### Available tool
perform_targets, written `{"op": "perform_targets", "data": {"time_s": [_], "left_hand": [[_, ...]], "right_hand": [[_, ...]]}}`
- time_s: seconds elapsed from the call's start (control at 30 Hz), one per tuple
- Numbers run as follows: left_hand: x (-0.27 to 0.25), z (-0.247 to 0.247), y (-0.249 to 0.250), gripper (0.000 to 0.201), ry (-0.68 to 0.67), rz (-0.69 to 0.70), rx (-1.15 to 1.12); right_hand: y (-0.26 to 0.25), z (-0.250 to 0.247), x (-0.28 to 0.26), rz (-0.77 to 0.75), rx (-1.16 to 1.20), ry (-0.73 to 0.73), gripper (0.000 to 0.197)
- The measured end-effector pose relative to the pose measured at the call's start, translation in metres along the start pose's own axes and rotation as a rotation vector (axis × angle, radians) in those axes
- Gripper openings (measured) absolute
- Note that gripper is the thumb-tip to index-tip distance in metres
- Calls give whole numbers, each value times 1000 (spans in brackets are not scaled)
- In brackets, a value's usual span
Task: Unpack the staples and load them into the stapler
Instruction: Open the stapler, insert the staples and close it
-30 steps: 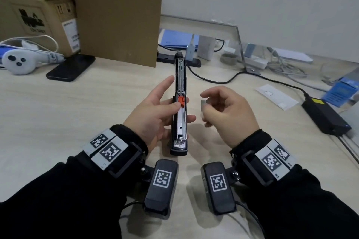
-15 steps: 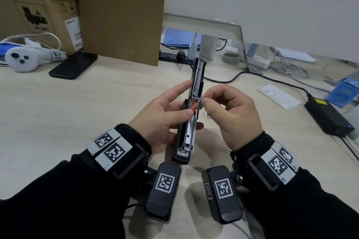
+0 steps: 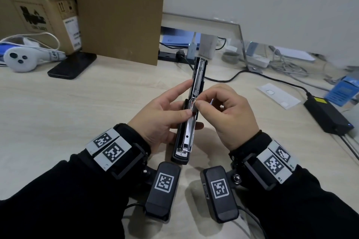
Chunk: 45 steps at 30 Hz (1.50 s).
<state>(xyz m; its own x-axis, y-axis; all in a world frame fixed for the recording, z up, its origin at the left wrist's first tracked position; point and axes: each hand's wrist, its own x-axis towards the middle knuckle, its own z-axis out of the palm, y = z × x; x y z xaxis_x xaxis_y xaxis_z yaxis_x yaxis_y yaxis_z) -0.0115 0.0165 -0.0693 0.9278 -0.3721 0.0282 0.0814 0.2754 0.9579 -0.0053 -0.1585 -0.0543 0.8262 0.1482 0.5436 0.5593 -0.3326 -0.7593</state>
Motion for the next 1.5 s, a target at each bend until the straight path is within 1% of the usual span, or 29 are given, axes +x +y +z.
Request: {"op": "perform_targets", "data": {"time_s": [0.23,0.4,0.6,0.67,0.73,0.8,0.87,0.93,1.03,1.1,1.17,1.2,1.33,1.43,1.5], "left_hand": [[0,2,2,61,25,26,-3],[0,1,2,63,58,42,-2],[1,1,3,64,100,46,3],[0,1,5,63,124,52,4],[0,1,7,64,149,59,3],[0,-1,9,64,195,62,-6],[0,-5,13,62,255,67,-21],[1,-8,17,60,318,77,-33],[2,-13,19,60,401,77,-66],[2,-13,18,61,418,69,-76],[3,-12,17,62,419,64,-73],[3,-11,17,62,419,65,-75],[3,-9,16,62,421,52,-81],[2,-8,15,61,415,34,-79],[2,-6,14,59,404,19,-75]], "right_hand": [[4,2,-1,-15,-33,-48,5],[3,2,-2,-43,-91,-137,12],[-1,3,-4,-42,-75,-199,7],[-3,4,-5,-44,-42,-186,7],[-3,4,-4,-18,-5,-121,8],[-1,2,-2,57,30,-41,9],[4,1,0,146,-5,-14,10],[11,1,0,228,-100,-79,11],[19,4,0,303,-212,-251,10],[20,7,-1,280,-282,-348,7],[18,10,-1,241,-316,-412,1],[18,12,-1,223,-319,-439,3],[15,14,-2,187,-333,-498,11],[14,12,-2,207,-374,-538,10],[17,10,-2,206,-388,-517,11]]}}
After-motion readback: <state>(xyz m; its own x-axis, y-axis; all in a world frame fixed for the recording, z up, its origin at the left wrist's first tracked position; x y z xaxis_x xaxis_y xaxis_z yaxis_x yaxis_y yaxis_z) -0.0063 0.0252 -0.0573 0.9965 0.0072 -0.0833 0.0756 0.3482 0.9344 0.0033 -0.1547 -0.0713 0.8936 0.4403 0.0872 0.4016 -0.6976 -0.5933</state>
